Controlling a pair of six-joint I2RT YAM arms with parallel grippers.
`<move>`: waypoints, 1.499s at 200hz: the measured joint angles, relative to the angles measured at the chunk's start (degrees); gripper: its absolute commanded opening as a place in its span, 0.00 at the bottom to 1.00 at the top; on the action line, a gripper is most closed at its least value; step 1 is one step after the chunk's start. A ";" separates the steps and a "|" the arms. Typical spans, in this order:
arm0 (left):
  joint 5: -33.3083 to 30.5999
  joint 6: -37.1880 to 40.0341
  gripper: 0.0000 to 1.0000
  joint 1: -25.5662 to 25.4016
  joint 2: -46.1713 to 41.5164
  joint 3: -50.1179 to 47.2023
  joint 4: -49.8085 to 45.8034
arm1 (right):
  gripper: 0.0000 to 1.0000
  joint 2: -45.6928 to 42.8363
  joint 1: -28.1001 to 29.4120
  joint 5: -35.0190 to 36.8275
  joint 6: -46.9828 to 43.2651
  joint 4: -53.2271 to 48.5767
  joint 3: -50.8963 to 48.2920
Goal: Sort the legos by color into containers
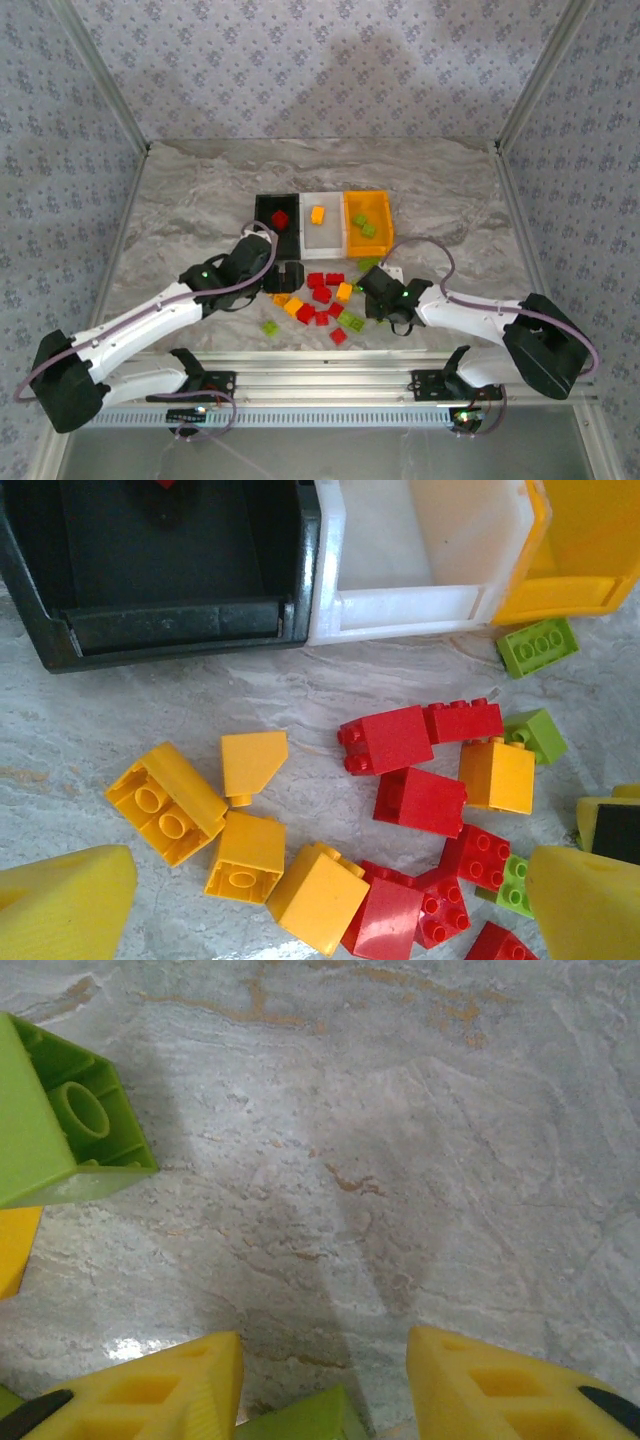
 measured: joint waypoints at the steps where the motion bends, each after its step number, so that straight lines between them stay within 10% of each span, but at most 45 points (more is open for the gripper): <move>1: 0.00 0.00 1.00 0.07 -0.04 -0.07 0.00 | 0.55 -0.02 0.00 0.00 0.00 0.02 -0.02; 28: -0.02 -0.37 1.00 0.98 -1.20 -0.46 -0.72 | 0.74 -2.51 0.20 0.22 0.61 -0.68 -1.18; 85: 0.02 -0.39 1.00 1.99 -2.34 -1.73 -0.79 | 0.73 -5.29 3.17 -0.37 0.76 -1.97 -1.11; 194: 0.48 -0.39 1.00 3.58 -2.34 -3.23 -0.76 | 0.33 -3.48 3.45 0.48 2.78 -4.48 -0.74; 245: 0.66 -0.37 1.00 3.89 -2.64 -3.54 -0.76 | 0.29 -6.64 -5.84 -0.83 -4.94 -5.57 11.08; 300: 0.66 -0.39 1.00 4.07 -4.37 -4.52 -1.03 | 0.33 11.37 -17.20 -2.36 -11.85 0.46 28.22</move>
